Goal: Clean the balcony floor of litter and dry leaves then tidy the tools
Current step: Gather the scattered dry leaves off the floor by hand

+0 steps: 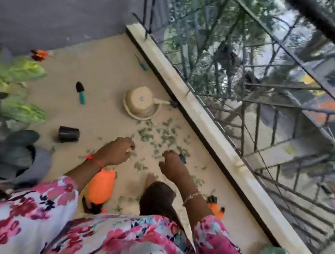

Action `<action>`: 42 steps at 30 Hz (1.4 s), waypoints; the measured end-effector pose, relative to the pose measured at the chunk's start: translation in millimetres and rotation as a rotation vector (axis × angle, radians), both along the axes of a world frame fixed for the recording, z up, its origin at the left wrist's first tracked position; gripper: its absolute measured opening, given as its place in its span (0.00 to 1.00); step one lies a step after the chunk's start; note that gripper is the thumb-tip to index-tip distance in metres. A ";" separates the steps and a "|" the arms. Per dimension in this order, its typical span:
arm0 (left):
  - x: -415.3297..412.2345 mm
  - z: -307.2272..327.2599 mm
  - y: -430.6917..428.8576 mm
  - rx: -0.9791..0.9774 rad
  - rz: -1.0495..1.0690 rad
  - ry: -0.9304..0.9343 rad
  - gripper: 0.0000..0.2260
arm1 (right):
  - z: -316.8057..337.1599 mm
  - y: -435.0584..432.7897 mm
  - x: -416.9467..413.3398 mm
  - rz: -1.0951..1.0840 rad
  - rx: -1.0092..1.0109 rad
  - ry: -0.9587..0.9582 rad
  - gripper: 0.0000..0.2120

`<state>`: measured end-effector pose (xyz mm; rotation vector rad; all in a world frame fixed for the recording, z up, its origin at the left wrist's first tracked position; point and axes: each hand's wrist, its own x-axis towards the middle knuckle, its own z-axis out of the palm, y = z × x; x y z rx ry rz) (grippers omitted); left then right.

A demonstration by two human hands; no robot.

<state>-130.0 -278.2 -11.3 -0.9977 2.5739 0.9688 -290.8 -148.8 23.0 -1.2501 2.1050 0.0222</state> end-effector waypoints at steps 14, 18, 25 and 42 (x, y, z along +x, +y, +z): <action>-50.2 -20.3 -217.5 0.007 0.200 -0.236 0.19 | -38.3 -269.6 -113.5 0.231 0.085 -0.079 0.17; -48.9 -15.0 -270.1 -0.014 0.334 -0.180 0.18 | -30.9 -344.6 -117.6 0.297 0.096 -0.082 0.16; -37.6 -34.3 -404.9 -0.021 0.406 -0.078 0.17 | -45.6 -504.6 -96.3 0.300 0.057 -0.108 0.18; -83.7 -24.8 -732.0 0.100 0.027 -0.214 0.16 | -69.8 -685.5 -132.8 -0.129 0.277 -0.101 0.17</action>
